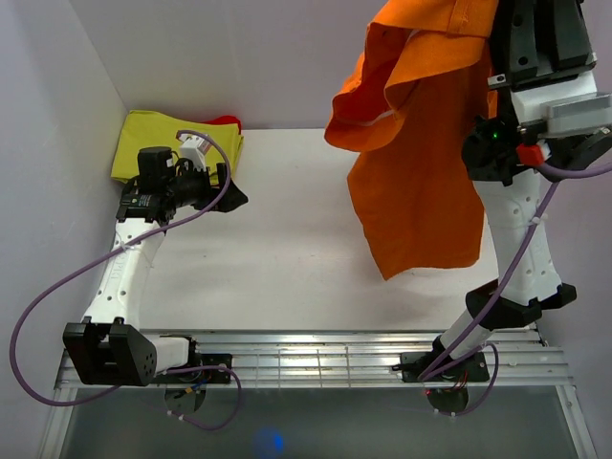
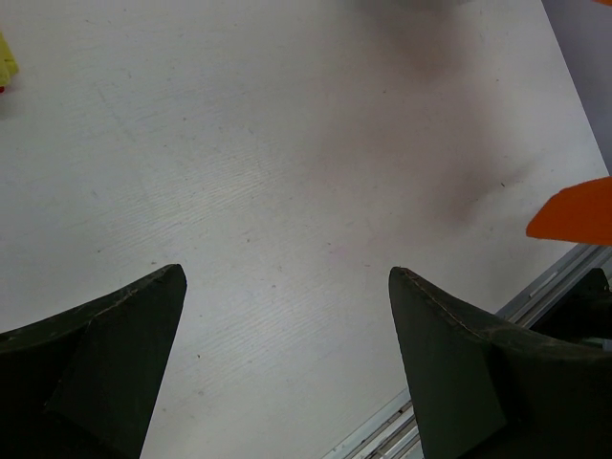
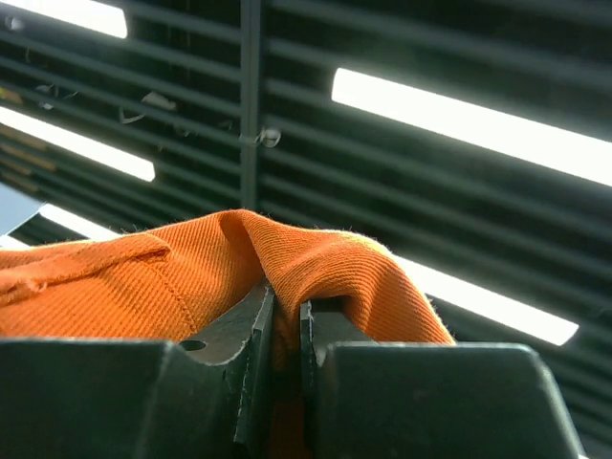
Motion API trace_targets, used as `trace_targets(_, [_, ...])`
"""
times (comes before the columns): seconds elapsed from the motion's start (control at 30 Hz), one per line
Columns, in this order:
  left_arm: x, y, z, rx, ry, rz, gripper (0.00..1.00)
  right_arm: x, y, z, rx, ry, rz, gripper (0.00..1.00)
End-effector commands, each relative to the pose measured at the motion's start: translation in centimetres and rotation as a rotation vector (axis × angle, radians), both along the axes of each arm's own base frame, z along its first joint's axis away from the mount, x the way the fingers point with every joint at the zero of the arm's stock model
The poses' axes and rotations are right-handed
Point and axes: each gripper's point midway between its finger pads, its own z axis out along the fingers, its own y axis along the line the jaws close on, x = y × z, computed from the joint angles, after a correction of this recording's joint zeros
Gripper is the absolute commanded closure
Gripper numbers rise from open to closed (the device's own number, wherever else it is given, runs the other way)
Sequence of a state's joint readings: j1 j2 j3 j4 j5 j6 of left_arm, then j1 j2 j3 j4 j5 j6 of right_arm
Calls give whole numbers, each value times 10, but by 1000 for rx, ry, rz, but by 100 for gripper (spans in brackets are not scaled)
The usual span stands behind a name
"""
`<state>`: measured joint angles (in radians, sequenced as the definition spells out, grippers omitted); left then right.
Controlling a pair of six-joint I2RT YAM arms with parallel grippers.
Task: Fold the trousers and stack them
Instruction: Move the trousers to the center of the board
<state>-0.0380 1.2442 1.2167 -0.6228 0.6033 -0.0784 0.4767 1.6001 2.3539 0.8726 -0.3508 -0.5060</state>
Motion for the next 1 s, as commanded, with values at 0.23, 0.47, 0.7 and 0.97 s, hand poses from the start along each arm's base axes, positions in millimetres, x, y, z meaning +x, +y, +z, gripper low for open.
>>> trace_targets(0.23, [-6, -1, -2, -11, -9, -10, 2, -95, -6, 0, 113, -466, -283, 92])
trace_targets(0.47, [-9, -3, -5, -21, -2, -22, 2, -36, 11, -21, 40, -204, -300, 92])
trace_targets(0.7, [-12, -1, 5, 1, -44, -29, 2, 103, 12, -134, -67, 350, -446, 92])
trace_targets(0.97, [-30, -1, 19, 79, -164, -139, 2, 152, 32, -332, -373, 1049, -246, 92])
